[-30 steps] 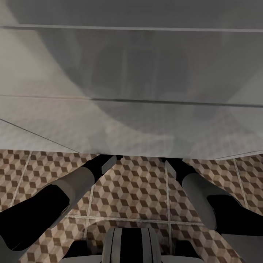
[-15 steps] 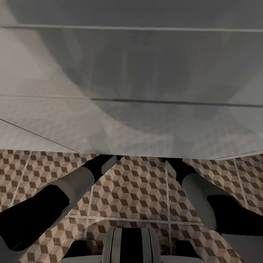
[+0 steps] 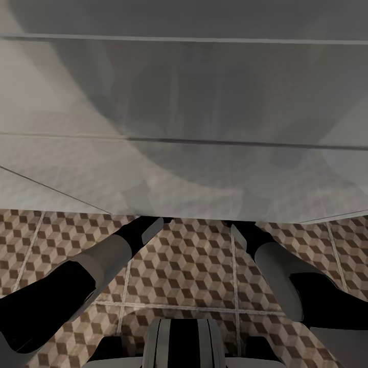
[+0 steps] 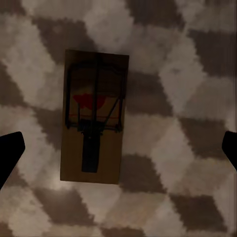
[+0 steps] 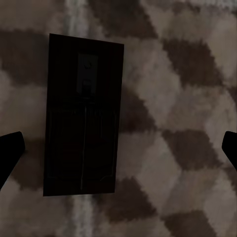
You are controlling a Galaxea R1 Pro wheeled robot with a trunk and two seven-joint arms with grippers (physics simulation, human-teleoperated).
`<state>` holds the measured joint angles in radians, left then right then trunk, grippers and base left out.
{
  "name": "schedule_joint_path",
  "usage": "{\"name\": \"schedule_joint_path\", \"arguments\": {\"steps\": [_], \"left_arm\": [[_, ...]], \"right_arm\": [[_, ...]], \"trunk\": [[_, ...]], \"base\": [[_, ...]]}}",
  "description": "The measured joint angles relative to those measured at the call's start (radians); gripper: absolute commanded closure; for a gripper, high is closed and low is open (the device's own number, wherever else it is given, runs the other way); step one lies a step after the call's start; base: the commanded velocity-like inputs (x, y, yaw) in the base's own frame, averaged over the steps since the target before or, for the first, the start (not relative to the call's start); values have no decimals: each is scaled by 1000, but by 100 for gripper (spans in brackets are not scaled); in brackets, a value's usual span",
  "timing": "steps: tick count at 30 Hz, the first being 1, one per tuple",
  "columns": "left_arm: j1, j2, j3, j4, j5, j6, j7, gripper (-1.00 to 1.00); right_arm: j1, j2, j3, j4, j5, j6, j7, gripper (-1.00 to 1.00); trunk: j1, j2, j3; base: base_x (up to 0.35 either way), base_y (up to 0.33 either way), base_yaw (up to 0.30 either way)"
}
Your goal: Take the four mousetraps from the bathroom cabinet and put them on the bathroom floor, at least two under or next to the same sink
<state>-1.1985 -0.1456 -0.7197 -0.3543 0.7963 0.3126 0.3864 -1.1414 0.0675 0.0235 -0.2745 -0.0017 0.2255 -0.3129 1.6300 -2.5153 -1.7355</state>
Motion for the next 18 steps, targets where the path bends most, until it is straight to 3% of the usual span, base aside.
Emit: {"name": "schedule_joint_path", "arguments": {"steps": [7, 18], "left_arm": [[-1, 3, -1, -18, 0, -2, -1, -100], [-12, 2, -1, -43, -3, -2, -1, -100]], "right_arm": [[0, 0, 0, 0, 0, 0, 0, -100], [0, 0, 1, 0, 0, 0, 0, -100]], "trunk": [[0, 0, 0], [0, 0, 0]], "base": [[-52, 0, 0], [-273, 0, 0]]}}
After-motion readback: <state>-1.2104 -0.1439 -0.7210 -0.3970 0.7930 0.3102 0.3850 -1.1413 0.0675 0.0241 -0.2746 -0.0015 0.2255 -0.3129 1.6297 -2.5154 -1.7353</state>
